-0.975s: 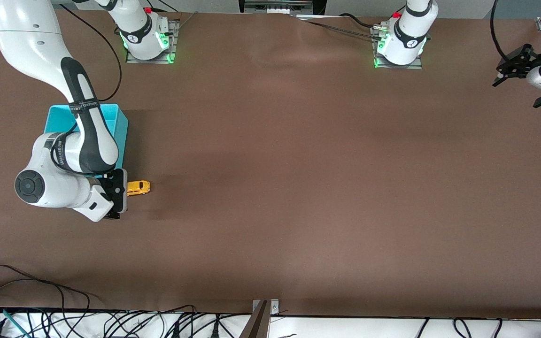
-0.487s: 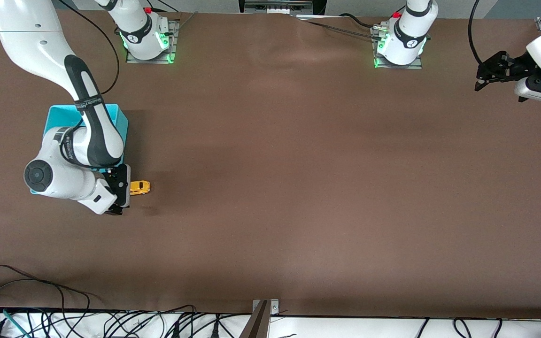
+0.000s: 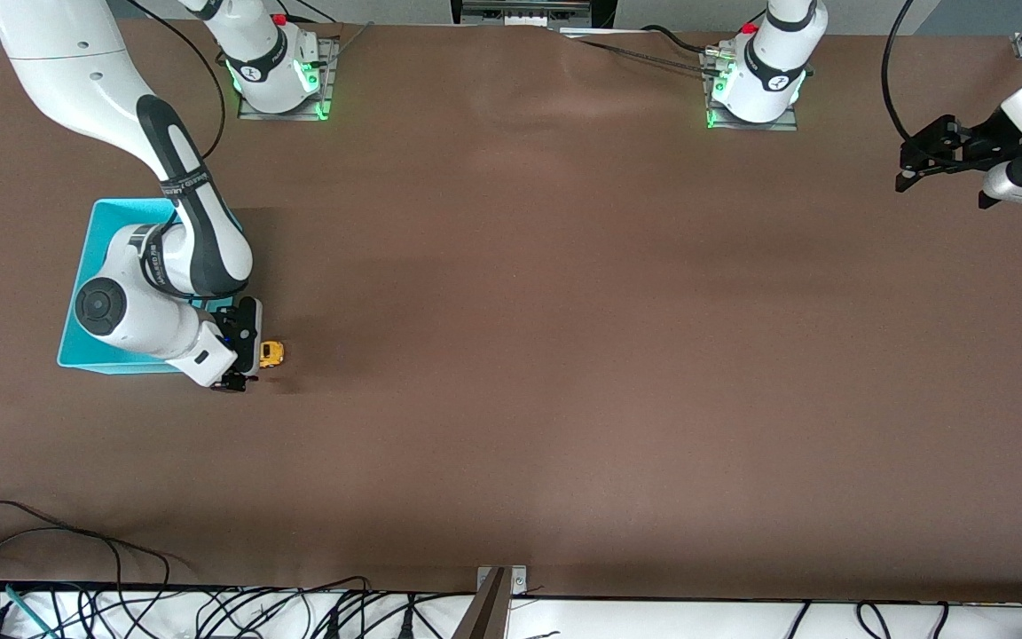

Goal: Wind up and store yellow beetle car
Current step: 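Grasp the yellow car beside the bin with the right gripper while the left gripper withdraws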

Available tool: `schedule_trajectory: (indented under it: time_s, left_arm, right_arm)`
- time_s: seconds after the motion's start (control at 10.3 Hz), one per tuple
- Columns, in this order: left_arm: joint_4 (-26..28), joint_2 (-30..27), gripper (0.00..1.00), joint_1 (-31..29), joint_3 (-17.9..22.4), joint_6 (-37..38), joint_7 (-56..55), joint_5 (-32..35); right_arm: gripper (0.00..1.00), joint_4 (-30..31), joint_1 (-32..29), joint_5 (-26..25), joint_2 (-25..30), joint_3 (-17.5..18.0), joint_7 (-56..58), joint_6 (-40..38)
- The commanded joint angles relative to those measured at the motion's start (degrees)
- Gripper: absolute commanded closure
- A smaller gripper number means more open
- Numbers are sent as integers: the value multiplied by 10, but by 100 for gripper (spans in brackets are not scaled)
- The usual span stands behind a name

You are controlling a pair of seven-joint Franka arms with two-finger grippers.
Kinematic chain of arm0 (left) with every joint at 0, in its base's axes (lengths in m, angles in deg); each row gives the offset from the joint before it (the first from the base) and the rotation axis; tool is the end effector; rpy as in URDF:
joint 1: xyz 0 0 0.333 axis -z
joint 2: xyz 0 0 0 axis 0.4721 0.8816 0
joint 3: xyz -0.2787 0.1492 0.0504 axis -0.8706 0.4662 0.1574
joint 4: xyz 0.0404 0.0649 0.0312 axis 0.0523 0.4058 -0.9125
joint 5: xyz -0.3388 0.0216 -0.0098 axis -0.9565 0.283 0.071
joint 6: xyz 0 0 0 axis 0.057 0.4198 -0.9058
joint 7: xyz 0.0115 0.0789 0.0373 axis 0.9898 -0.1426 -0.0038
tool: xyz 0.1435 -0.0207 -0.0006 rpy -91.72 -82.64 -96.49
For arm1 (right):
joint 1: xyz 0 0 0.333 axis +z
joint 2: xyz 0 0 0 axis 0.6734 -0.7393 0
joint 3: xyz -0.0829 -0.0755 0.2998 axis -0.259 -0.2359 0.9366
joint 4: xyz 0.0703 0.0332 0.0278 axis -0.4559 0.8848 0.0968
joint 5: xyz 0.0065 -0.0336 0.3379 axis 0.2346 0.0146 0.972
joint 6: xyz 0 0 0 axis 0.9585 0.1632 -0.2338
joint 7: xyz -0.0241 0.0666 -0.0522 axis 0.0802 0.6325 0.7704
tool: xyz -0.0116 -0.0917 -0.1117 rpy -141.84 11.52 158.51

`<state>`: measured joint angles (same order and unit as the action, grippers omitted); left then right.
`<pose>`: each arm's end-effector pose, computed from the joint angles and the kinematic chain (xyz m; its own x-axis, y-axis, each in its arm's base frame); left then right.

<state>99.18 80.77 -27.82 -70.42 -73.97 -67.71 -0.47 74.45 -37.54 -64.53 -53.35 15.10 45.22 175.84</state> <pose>0.4838 -0.0314 0.6067 0.9888 -0.1390 -0.0550 -0.1376 -0.9901 0.0286 0.5993 0.0452 0.2114 -0.0706 0.9946 0.0759 0.9964 0.0739 -0.0424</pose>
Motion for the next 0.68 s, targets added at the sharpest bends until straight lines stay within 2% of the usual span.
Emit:
schedule_trajectory:
  time_s: [0.0, 0.29, 0.49, 0.58]
  left_arm:
    - [41, -30, 0, -4, -4, -33, -73, -16]
    - [56, -32, 0, -5, -4, -43, -72, -16]
    - [36, -13, 0, 0, -4, -37, -79, -11]
    - [33, -11, 0, -2, -4, -31, -78, -11]
  right_arm:
    - [34, 27, -2, 15, 23, 2, 14, 14]
    - [34, 37, -2, 15, 23, 3, 13, 30]
    - [34, 43, -3, 15, 23, 3, 13, 40]
    - [61, 46, -3, 15, 23, 3, 13, 45]
